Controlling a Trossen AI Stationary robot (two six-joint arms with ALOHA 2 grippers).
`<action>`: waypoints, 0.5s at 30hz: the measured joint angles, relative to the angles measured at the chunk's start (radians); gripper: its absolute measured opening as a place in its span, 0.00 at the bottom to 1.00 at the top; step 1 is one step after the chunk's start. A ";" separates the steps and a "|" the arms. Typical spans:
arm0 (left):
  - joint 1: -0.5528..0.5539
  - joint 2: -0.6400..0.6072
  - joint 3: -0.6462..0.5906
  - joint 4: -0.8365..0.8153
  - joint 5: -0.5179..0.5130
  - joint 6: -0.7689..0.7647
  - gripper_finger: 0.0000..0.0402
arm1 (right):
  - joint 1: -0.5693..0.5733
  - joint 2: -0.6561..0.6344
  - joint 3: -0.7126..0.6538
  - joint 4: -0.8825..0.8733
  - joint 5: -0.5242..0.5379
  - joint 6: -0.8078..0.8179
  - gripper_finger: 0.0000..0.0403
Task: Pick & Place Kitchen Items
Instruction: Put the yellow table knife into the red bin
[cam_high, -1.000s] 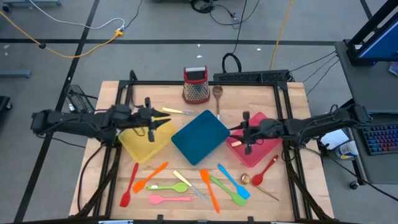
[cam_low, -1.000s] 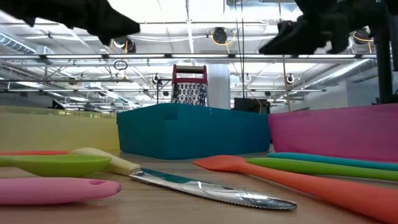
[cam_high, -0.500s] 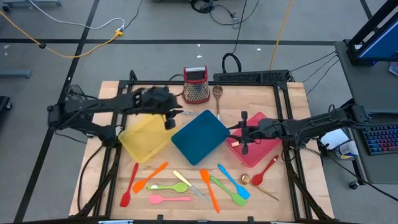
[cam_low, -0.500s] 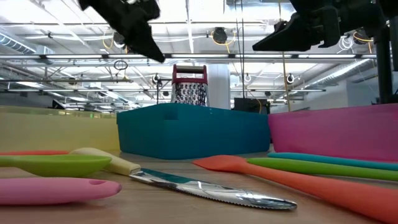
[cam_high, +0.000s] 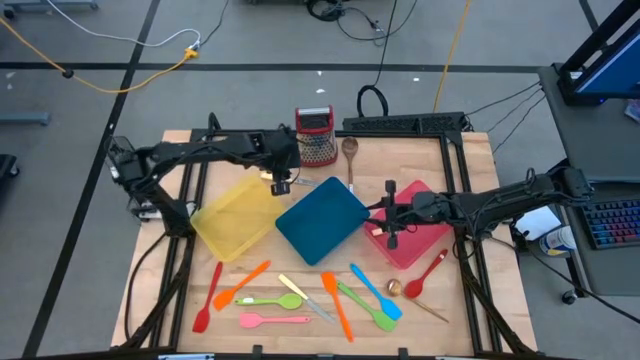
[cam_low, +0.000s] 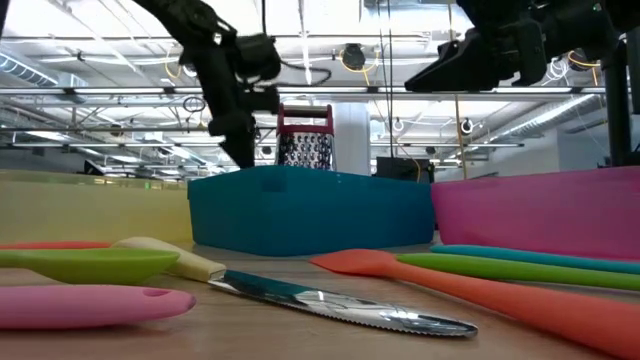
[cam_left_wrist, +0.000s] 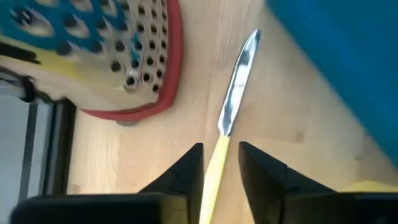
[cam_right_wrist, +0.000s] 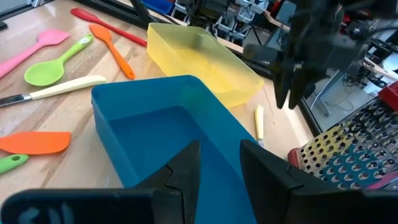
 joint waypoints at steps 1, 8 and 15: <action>0.006 0.015 0.000 0.002 0.000 0.010 0.31 | 0.000 0.000 0.000 -0.001 0.000 0.000 0.26; 0.027 0.097 0.000 0.007 0.001 0.062 0.49 | 0.000 0.000 0.000 0.001 0.000 0.014 0.26; 0.030 0.170 0.000 0.011 0.001 0.142 0.51 | 0.000 0.000 0.000 0.001 0.000 0.016 0.26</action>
